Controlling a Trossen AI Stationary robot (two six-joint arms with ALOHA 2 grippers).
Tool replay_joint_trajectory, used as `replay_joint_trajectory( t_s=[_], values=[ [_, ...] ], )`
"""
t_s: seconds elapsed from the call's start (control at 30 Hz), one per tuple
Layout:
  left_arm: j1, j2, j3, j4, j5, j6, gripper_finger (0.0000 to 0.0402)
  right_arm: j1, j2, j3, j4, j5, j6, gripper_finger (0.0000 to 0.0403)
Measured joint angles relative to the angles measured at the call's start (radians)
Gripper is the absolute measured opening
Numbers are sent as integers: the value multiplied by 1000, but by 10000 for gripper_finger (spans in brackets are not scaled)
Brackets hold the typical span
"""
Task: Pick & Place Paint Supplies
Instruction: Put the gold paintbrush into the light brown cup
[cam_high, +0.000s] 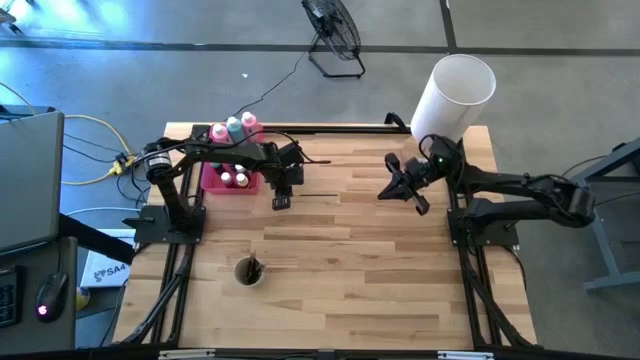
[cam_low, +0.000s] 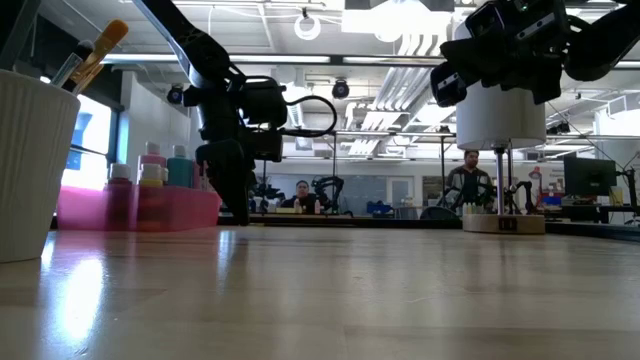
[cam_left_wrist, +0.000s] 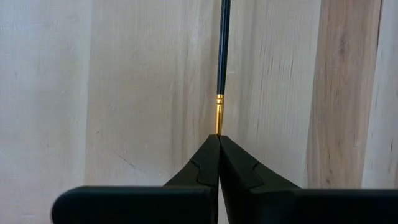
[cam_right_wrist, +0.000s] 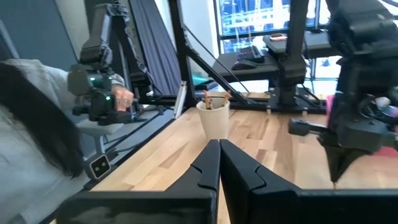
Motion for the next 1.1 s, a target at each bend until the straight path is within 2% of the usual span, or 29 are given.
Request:
replay_joint_trajectory(
  t_s=[0.37, 0.57, 0.73, 1.1],
  values=[
    [0, 0, 0, -2, 2, -4, 0, 120, 0, 0, 103, 1, 9, 3],
    [0, 0, 0, -2, 2, -4, 0, 223, 0, 16, 106, 153, 23, 3],
    [0, -1, 1, -5, 2, -3, 0, 289, 0, 34, 92, 158, -24, 3],
    [0, -1, 1, -26, 2, 0, 0, 305, 0, 41, 83, 188, -24, 3]
  ],
)
